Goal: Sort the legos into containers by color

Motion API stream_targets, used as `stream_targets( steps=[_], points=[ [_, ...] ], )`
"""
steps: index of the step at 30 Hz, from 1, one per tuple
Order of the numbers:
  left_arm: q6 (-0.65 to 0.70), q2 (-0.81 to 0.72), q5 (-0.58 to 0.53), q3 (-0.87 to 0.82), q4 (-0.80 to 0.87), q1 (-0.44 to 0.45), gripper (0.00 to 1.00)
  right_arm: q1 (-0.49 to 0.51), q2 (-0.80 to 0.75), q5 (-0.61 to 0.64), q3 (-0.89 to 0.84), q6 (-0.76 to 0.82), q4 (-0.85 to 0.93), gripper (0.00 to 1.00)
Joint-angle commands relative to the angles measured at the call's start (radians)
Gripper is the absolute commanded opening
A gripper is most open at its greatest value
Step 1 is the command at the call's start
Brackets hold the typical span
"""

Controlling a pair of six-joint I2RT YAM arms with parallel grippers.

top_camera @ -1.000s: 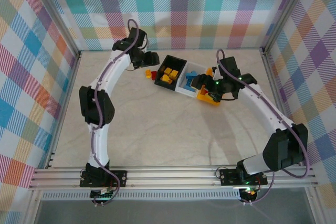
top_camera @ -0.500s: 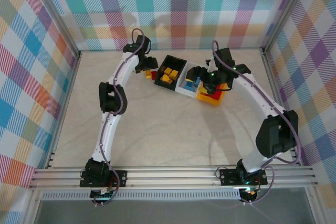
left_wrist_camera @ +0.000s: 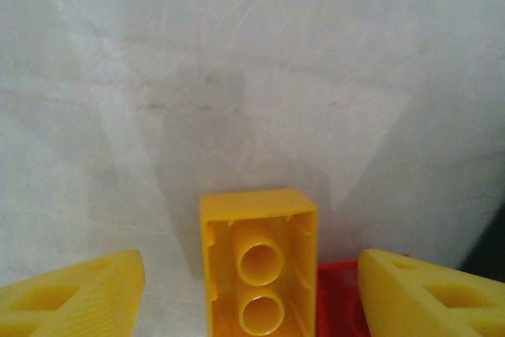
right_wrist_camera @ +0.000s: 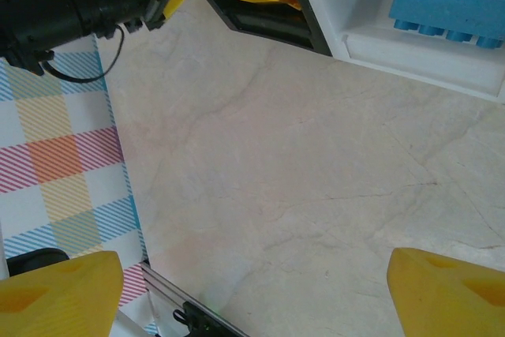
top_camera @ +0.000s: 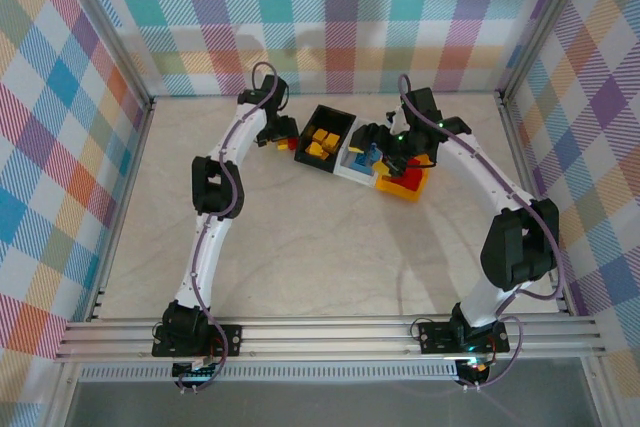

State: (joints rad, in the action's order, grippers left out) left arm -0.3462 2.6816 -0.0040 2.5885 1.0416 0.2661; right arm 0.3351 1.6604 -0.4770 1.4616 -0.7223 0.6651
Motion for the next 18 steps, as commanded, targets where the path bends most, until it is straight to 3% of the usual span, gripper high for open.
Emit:
stream_targets(
  steps=[1, 8, 18],
  points=[
    [0.027, -0.040, -0.033, -0.084, 0.059, 0.004, 0.71, 0.013, -0.003, -0.021, 0.006, -0.015, -0.030, 0.87],
    [0.058, -0.248, -0.018, -0.419, -0.029, 0.005, 0.69, 0.048, -0.027, 0.004, -0.029, -0.026, -0.053, 0.87],
    [0.088, -0.665, 0.072, -1.083, -0.188, 0.066, 0.67, 0.128, -0.027, 0.043, -0.052, -0.042, -0.090, 0.87]
  ],
)
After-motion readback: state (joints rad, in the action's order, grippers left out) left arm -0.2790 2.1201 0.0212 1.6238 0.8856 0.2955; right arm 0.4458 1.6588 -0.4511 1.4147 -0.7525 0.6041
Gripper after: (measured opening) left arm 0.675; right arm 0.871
